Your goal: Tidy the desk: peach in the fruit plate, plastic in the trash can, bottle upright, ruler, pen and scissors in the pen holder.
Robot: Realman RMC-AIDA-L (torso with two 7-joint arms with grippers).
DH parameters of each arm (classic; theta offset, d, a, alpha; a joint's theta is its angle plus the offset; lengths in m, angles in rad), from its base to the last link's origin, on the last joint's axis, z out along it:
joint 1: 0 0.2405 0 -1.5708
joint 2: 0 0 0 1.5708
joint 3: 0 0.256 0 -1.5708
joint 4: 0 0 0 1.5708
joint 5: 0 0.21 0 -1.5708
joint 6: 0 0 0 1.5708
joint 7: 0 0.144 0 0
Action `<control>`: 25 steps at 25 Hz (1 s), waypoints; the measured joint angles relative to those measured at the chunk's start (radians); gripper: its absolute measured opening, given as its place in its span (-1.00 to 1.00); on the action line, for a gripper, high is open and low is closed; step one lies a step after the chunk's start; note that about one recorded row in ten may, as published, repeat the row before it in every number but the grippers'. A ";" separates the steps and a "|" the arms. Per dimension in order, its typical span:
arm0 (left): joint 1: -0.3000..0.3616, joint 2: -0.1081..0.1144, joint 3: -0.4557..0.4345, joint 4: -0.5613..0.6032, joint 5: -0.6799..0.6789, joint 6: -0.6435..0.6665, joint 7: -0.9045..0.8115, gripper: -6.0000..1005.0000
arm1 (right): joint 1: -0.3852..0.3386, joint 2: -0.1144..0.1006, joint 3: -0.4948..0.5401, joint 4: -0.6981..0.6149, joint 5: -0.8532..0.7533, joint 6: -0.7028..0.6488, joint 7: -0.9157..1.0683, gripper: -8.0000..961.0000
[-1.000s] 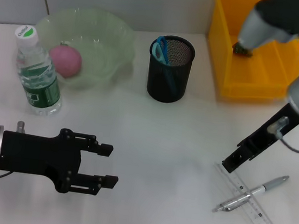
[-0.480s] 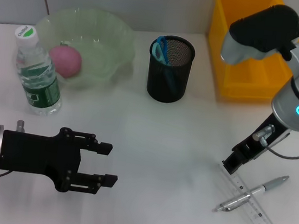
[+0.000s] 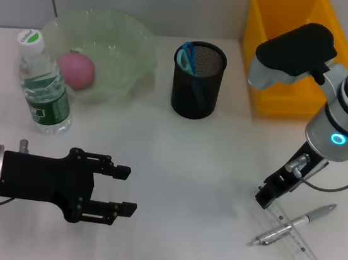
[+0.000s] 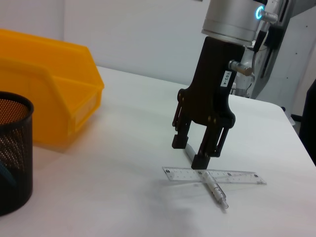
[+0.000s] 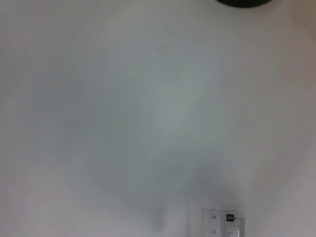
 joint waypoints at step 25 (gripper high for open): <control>0.010 0.000 -0.010 -0.001 -0.006 0.006 0.007 0.35 | 0.005 0.000 -0.053 0.056 0.008 0.049 0.003 0.69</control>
